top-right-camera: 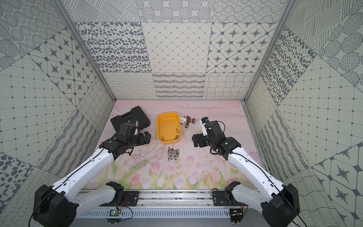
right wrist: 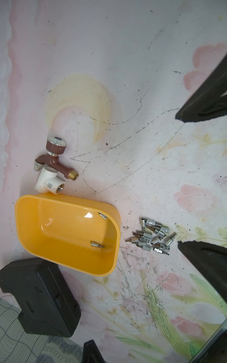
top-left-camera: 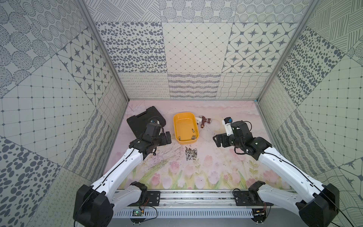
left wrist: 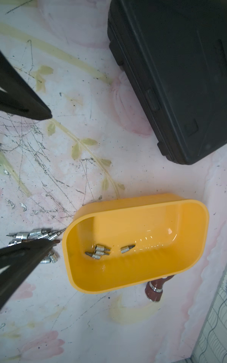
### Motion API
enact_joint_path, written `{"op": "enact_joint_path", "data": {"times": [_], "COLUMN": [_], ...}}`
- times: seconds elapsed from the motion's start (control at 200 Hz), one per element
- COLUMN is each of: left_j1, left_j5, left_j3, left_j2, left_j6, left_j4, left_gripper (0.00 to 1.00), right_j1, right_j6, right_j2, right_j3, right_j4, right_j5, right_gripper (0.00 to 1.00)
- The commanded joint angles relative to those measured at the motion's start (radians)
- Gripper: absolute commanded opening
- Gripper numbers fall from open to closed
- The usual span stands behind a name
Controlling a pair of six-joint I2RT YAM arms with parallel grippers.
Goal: Put the bit on the desktop into the storage box
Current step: Pick up the screwdriver bit from the center of the board.
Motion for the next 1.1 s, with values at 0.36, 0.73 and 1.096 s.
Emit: {"op": "enact_joint_path", "data": {"times": [0.36, 0.73, 1.096], "left_j1": [0.17, 0.197, 0.202], "left_j5": [0.138, 0.157, 0.166], "left_j3": [-0.221, -0.262, -0.263], "left_j2": [-0.068, -0.024, 0.022], "left_j6": [-0.303, -0.322, -0.324], "left_j4": [0.187, 0.22, 0.241], "left_gripper": [0.99, 0.99, 0.99], "right_j1": [0.115, 0.231, 0.376], "right_j6": [-0.037, -0.045, -0.079], "right_j2": [0.177, 0.308, 0.523], "right_j3": [0.101, 0.148, 0.262], "right_j4": [-0.049, -0.077, -0.124], "right_j5": [-0.013, -0.052, -0.03], "right_gripper": [0.91, 0.72, 0.62]}}
